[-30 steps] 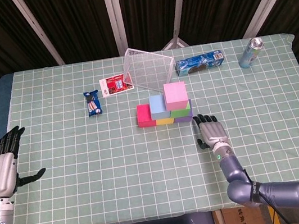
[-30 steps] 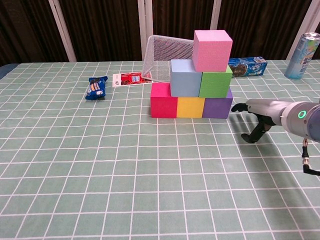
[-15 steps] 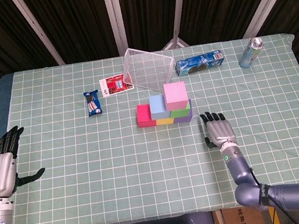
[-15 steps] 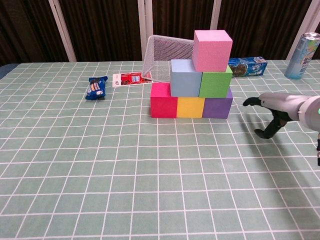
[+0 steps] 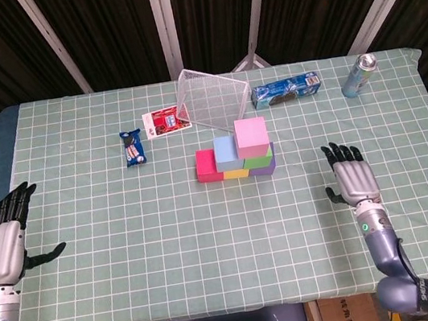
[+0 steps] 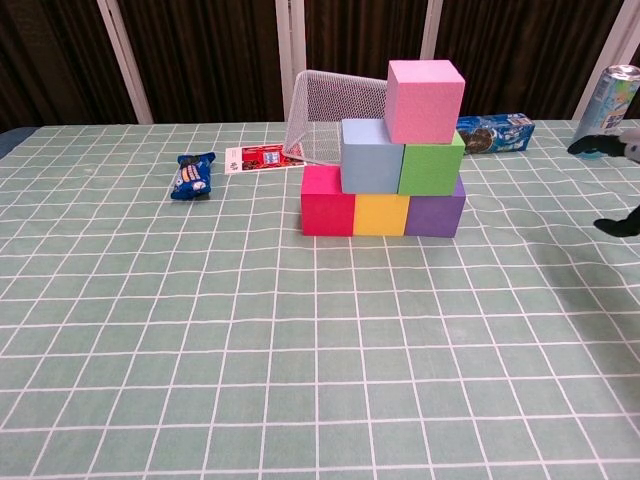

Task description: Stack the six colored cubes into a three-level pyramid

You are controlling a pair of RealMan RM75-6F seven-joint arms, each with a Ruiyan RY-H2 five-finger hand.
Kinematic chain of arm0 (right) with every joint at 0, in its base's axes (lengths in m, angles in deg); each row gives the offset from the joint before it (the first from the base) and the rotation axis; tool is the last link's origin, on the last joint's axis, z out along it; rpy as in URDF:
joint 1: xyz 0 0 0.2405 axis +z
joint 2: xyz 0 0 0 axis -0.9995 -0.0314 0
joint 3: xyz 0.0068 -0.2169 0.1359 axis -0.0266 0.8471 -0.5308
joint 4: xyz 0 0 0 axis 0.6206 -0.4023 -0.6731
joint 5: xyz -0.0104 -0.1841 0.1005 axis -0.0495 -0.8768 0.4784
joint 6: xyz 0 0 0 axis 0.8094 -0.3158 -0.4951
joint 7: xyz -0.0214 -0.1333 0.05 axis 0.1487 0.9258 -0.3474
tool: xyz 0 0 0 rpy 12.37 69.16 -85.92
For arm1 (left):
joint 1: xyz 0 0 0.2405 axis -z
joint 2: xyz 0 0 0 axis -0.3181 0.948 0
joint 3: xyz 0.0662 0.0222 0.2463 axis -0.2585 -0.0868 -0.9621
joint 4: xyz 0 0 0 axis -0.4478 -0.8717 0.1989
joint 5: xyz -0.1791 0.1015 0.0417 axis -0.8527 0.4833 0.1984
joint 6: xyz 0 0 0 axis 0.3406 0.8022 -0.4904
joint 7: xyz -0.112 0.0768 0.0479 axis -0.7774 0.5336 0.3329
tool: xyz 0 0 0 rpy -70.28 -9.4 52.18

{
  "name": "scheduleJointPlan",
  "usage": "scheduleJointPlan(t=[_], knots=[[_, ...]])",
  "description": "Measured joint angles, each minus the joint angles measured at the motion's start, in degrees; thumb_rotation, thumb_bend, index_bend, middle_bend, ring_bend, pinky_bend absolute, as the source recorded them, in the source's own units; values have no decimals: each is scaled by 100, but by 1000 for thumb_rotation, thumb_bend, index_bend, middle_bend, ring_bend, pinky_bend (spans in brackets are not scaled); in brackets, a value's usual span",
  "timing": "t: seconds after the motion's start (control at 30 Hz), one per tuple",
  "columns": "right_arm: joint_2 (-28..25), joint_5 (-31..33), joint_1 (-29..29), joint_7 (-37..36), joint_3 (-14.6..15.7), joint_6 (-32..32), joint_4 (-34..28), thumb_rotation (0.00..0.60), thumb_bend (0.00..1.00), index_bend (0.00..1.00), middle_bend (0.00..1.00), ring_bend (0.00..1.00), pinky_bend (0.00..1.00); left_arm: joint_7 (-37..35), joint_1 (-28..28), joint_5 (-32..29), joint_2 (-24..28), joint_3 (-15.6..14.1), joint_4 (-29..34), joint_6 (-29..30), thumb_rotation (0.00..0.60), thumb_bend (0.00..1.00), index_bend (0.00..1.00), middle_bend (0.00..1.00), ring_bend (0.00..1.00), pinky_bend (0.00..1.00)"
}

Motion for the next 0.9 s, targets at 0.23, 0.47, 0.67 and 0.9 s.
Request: scheduleJointPlan(t=[0.23, 0.47, 0.67, 0.9], knots=[[-373, -1380, -782, -859, 539, 504, -122, 600, 393, 0, 0, 0, 0, -27, -138, 392, -216, -268, -423, 94, 600, 68, 0, 0, 0, 0], [-525, -2573, -1614, -1455, 1065, 1351, 58, 600, 393, 0, 0, 0, 0, -292, -422, 920, -444, -634, -1092, 283, 600, 69, 0, 0, 0, 0], [-570, -3203, -2078, -2087, 1263, 1797, 378, 600, 393, 0, 0, 0, 0, -595, -663, 1457, -666, -851, -1822, 611, 600, 69, 0, 0, 0, 0], [-518, -3639, -2303, -2291, 1303, 1742, 734, 600, 392, 0, 0, 0, 0, -734, -826, 1756, -1002, -891, -2358, 828, 600, 69, 0, 0, 0, 0]])
